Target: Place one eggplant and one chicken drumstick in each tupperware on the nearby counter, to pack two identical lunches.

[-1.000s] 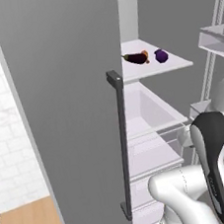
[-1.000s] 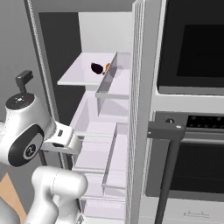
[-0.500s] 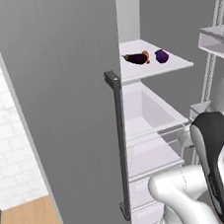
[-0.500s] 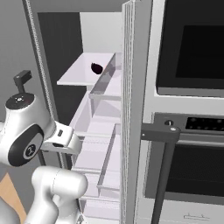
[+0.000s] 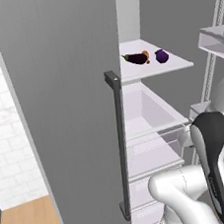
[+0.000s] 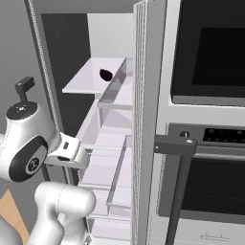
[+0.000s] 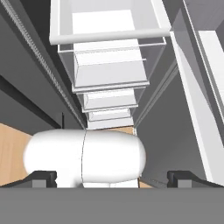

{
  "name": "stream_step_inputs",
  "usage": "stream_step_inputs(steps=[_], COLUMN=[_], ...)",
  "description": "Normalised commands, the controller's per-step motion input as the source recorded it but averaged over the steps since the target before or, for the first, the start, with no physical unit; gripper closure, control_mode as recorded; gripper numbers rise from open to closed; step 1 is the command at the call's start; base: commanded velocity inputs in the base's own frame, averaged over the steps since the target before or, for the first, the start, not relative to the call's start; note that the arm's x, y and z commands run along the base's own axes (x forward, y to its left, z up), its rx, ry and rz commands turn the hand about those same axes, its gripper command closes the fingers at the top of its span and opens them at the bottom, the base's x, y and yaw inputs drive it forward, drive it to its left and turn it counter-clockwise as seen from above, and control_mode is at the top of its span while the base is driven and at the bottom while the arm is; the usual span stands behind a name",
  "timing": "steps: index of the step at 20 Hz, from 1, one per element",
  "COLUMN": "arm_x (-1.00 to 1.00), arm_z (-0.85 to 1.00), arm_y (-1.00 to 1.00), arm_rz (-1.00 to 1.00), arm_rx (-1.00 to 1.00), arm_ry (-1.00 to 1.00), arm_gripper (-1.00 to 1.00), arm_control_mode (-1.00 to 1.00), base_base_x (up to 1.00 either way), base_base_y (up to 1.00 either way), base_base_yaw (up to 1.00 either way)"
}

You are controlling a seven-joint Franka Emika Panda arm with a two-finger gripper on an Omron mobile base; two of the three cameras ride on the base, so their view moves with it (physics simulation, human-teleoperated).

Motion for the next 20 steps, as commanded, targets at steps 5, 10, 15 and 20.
stream_step_inputs(steps=[5,10,15,20], arm_x=[-0.05,0.29,0.8,1.0], arm_z=[0.68,1.0,1.0,0.89], arm_y=[0.0,0.11,0.09,0.0], arm_rz=[0.05,0.02,0.0,-0.05], arm_rx=[-0.02,-0.06,-0.11,-0.1], arm_ry=[-0.36,-0.59,-0.19,0.07], arm_gripper=[-1.0,-1.0,-1.0,-1.0], arm_control_mode=[-1.0,-1.0,-1.0,-1.0], base_base_x=[0.0,0.0,0.0,0.0], base_base_y=[0.0,0.0,0.0,0.0], base_base_yaw=[0.0,0.0,0.0,0.0])
